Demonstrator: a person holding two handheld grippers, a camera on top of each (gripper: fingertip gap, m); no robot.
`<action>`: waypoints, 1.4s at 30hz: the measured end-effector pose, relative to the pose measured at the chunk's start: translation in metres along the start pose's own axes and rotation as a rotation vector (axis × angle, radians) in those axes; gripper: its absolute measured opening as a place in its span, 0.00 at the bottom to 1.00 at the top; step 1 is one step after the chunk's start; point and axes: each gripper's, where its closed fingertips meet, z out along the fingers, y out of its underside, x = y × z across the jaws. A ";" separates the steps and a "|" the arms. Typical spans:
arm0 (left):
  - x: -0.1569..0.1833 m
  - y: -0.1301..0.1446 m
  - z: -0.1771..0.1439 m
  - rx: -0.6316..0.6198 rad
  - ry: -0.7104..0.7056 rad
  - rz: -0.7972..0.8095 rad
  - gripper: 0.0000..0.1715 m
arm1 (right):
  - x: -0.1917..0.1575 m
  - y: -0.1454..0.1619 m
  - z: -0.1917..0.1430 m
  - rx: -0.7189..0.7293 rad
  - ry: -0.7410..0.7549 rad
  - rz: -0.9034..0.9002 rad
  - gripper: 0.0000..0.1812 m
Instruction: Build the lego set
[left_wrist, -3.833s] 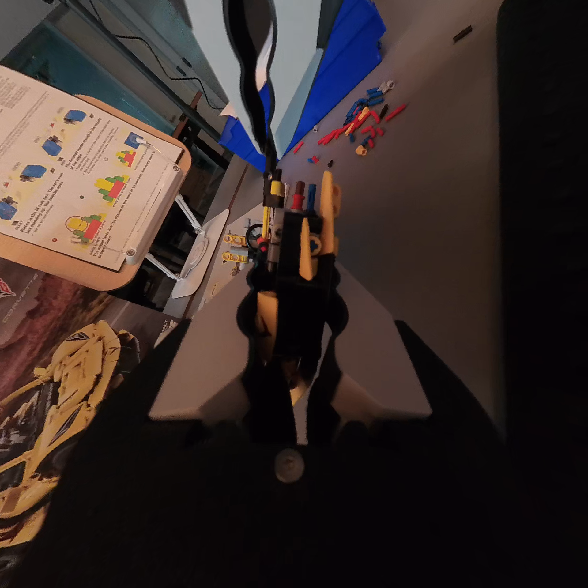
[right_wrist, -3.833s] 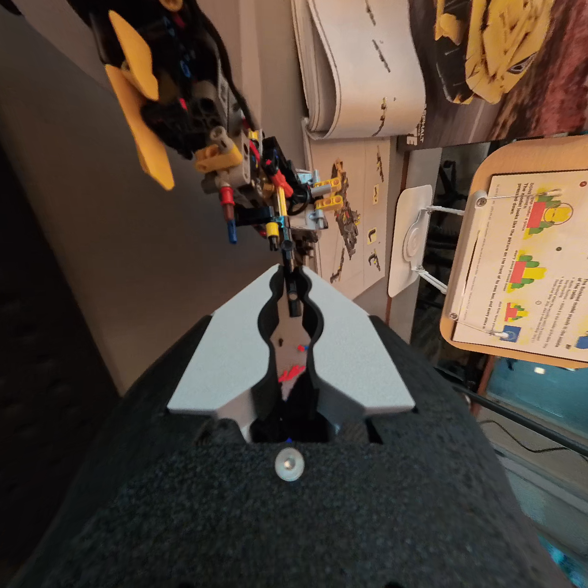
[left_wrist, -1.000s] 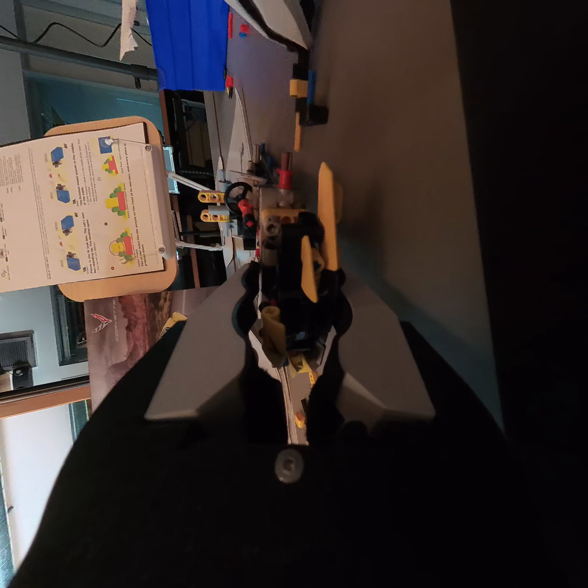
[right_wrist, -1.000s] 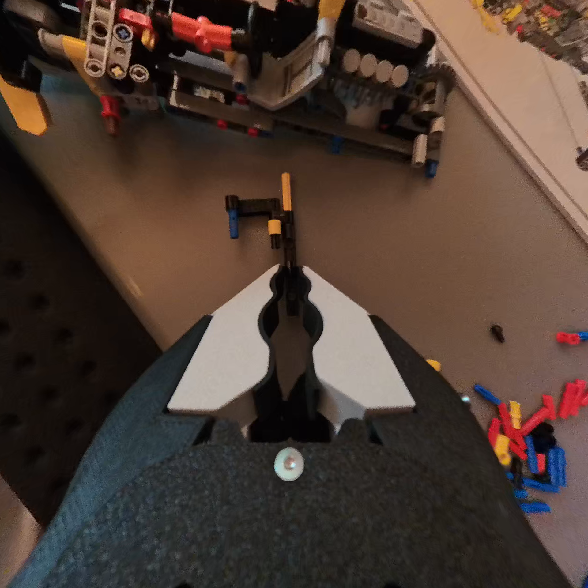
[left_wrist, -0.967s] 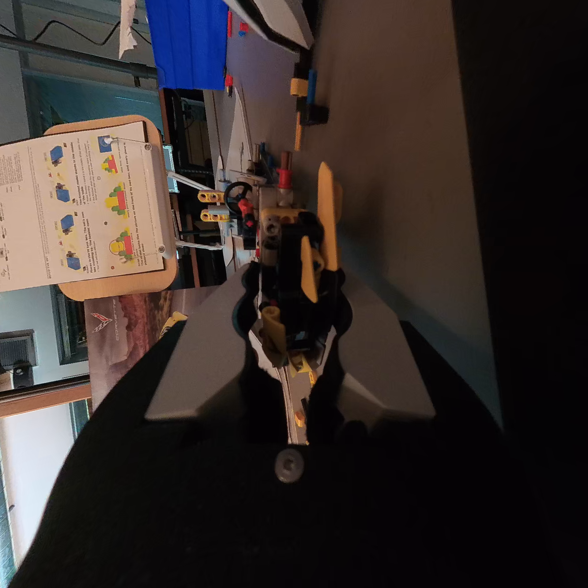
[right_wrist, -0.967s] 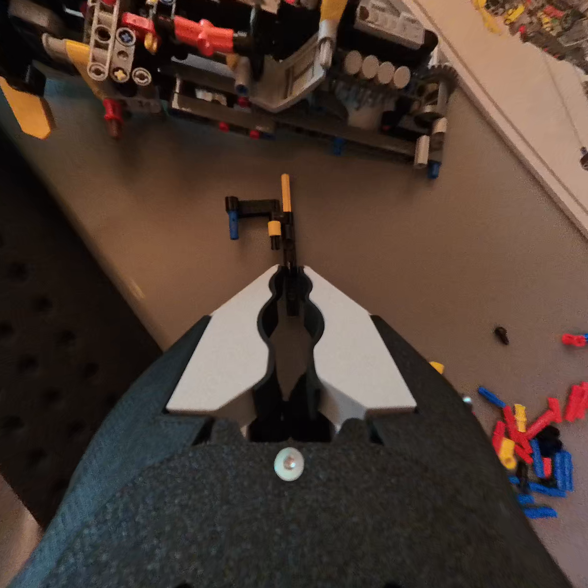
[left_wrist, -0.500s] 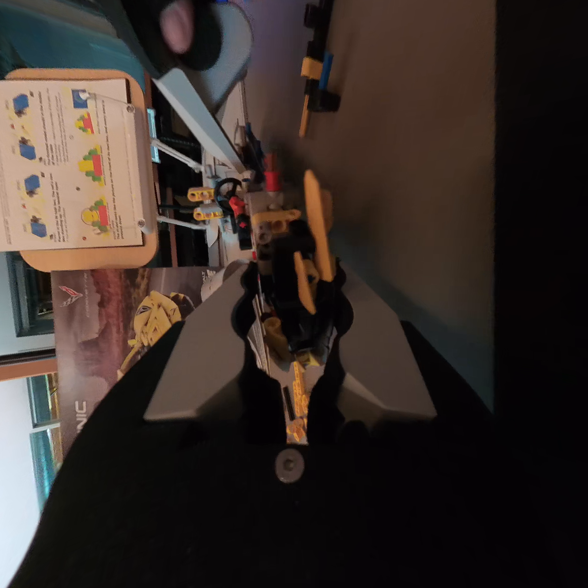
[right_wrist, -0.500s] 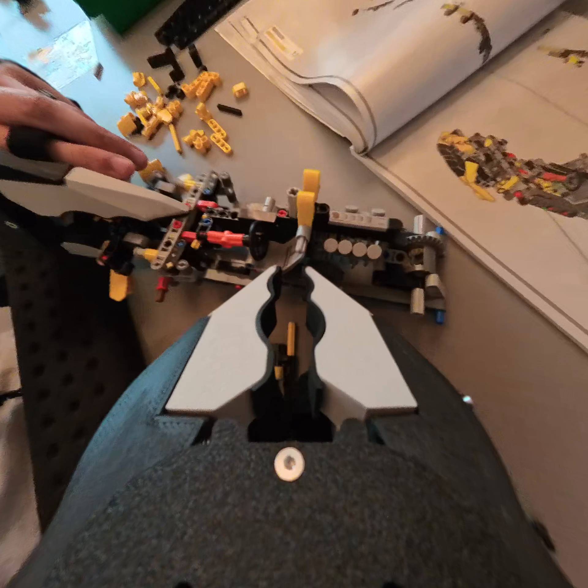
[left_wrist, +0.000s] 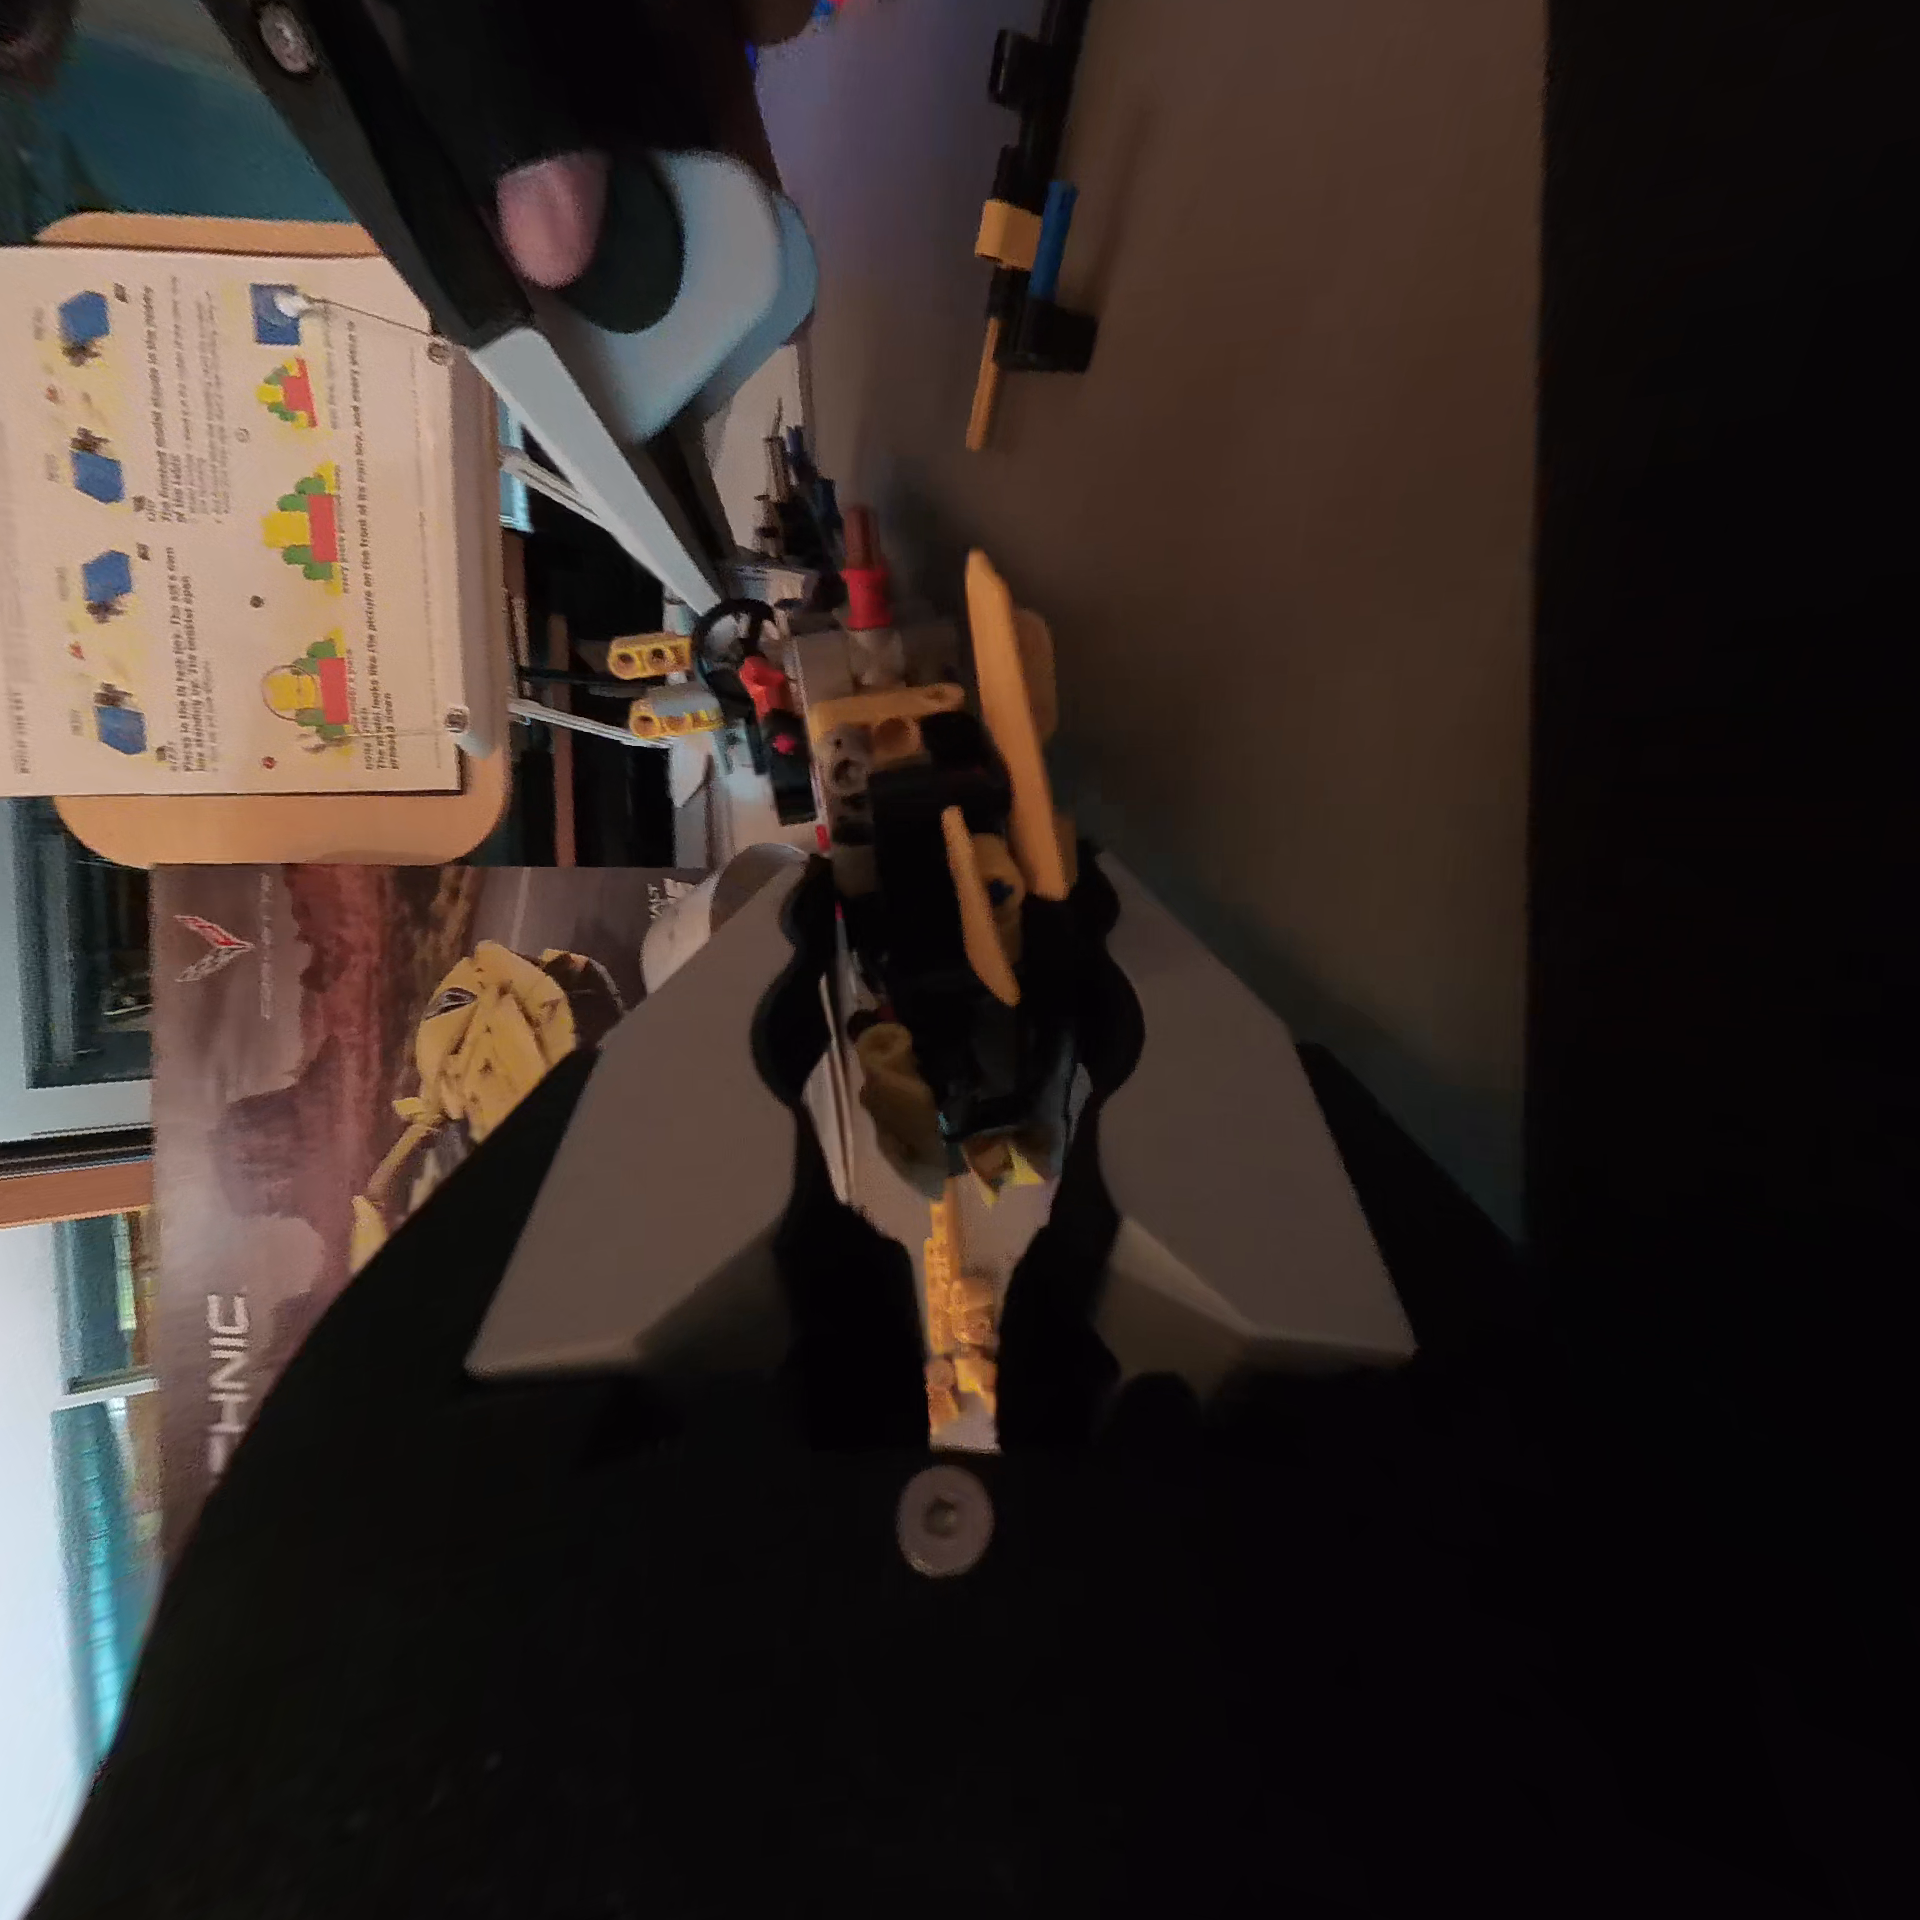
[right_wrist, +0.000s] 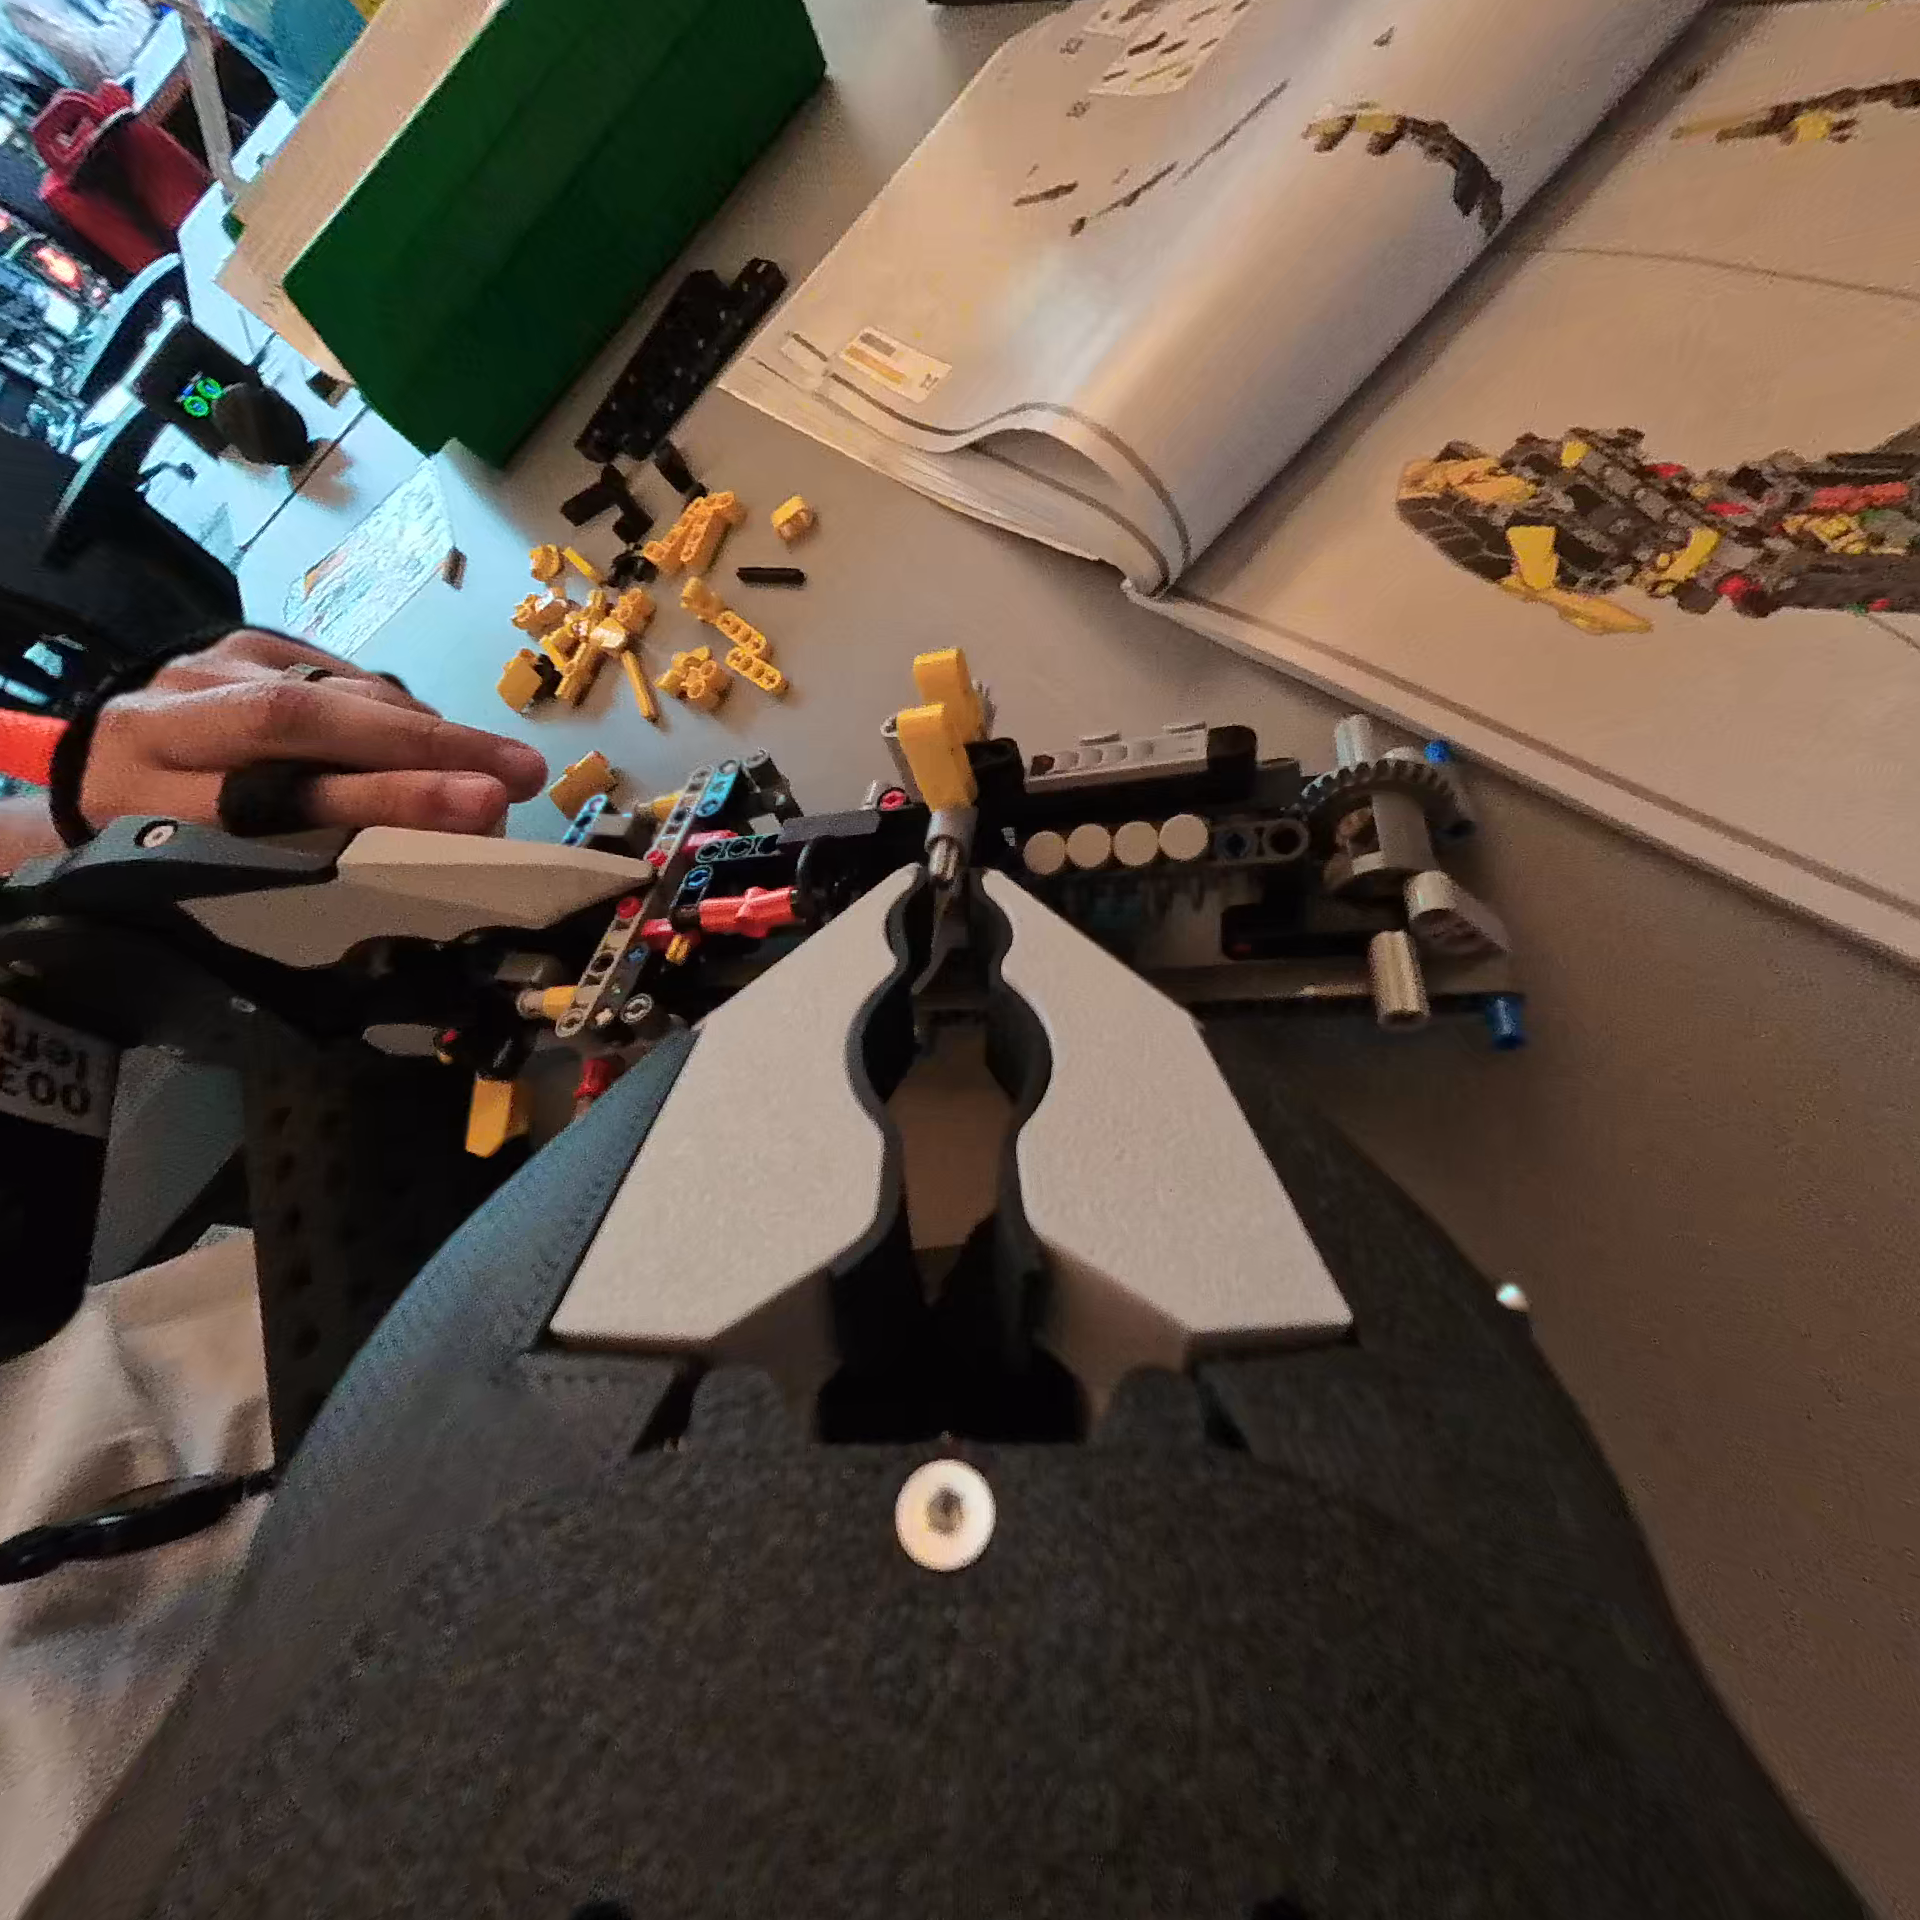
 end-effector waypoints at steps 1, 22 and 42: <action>0.002 0.000 -0.002 -0.001 0.022 -0.027 0.25 | 0.001 0.000 0.000 0.003 0.022 0.006 0.03; 0.014 0.028 -0.041 0.068 0.374 -0.720 0.33 | 0.003 0.026 0.000 -0.053 0.184 -0.026 0.02; -0.014 -0.076 0.002 -0.028 0.270 -0.738 0.31 | 0.017 0.089 -0.065 -0.237 0.286 -0.293 0.04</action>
